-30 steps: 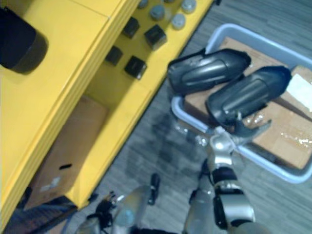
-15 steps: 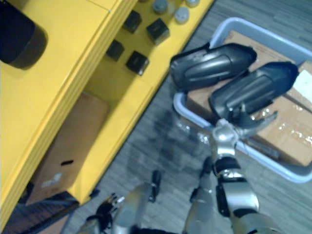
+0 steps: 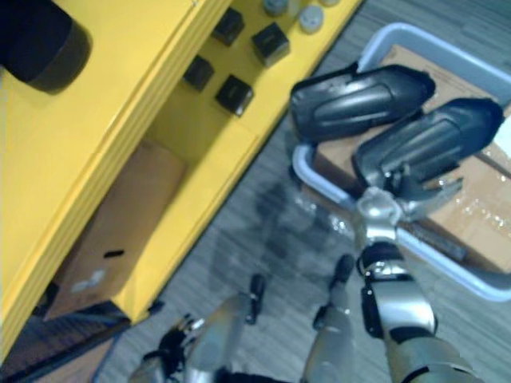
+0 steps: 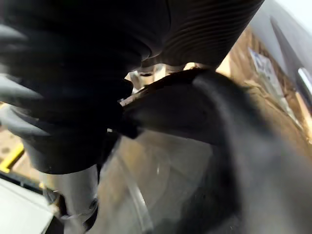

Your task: Walk over and take plastic housings, then place them on the shelf

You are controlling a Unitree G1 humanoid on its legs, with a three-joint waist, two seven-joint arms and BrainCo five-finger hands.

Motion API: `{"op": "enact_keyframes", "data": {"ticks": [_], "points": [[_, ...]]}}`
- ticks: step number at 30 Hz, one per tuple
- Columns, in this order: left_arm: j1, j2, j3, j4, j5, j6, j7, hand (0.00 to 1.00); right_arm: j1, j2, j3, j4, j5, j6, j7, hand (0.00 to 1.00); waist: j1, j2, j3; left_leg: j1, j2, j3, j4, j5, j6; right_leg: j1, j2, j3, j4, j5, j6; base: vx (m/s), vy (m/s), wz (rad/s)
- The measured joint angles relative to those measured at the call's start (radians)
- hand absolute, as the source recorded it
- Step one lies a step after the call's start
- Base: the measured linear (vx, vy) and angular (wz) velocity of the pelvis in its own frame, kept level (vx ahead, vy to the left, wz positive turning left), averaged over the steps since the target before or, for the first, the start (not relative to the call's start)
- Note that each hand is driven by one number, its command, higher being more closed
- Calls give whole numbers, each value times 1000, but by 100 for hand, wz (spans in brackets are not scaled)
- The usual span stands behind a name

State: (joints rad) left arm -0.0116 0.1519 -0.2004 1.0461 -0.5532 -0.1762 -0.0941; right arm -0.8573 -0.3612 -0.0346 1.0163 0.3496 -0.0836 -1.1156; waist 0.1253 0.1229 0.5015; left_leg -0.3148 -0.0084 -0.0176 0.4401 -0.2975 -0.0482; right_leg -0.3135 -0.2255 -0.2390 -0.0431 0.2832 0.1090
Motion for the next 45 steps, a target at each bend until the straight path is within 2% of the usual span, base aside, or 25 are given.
{"op": "enact_keyframes", "data": {"ticks": [9,18,31,37,40,42,45], "points": [[0,1,-15,8,-36,-18,4,0,-12,-69,0,64,12,89,-19,100,1,0,0,0,3,1,-1,1,-1,-2,2,0,3,0,0,0,0,0],[0,0,-18,7,-39,-18,12,0,-12,-89,0,69,30,126,-18,100,0,1,0,4,15,1,-22,9,-11,-10,14,0,1,-2,-3,0,0,0],[5,-3,-19,-9,-39,-19,29,0,-9,-92,-6,59,23,131,10,100,-1,4,0,35,23,2,-54,24,-19,4,19,3,-3,-4,-7,-2,-1,-1],[22,-1,-18,-34,-38,-43,35,0,90,-85,-72,-62,-43,128,70,100,-7,3,0,59,28,3,-54,23,-20,37,25,1,-16,-4,-7,4,0,0],[44,3,-17,-102,-39,-84,33,0,140,-70,-70,-154,-107,128,96,100,-13,2,0,70,33,10,-59,21,-21,42,30,7,-19,-4,-7,1,-13,-7],[53,10,-18,-185,-39,-101,32,0,167,-56,-64,-213,-149,128,115,100,-30,-1,1,79,39,10,-59,20,-24,53,36,7,-25,-4,-8,7,-11,-2],[53,-12,-46,-364,-43,-112,31,0,216,-53,-61,-295,-213,128,124,100,-30,-11,1,103,51,24,-57,8,-28,75,46,17,-34,-2,-10,5,-6,-14]]}}
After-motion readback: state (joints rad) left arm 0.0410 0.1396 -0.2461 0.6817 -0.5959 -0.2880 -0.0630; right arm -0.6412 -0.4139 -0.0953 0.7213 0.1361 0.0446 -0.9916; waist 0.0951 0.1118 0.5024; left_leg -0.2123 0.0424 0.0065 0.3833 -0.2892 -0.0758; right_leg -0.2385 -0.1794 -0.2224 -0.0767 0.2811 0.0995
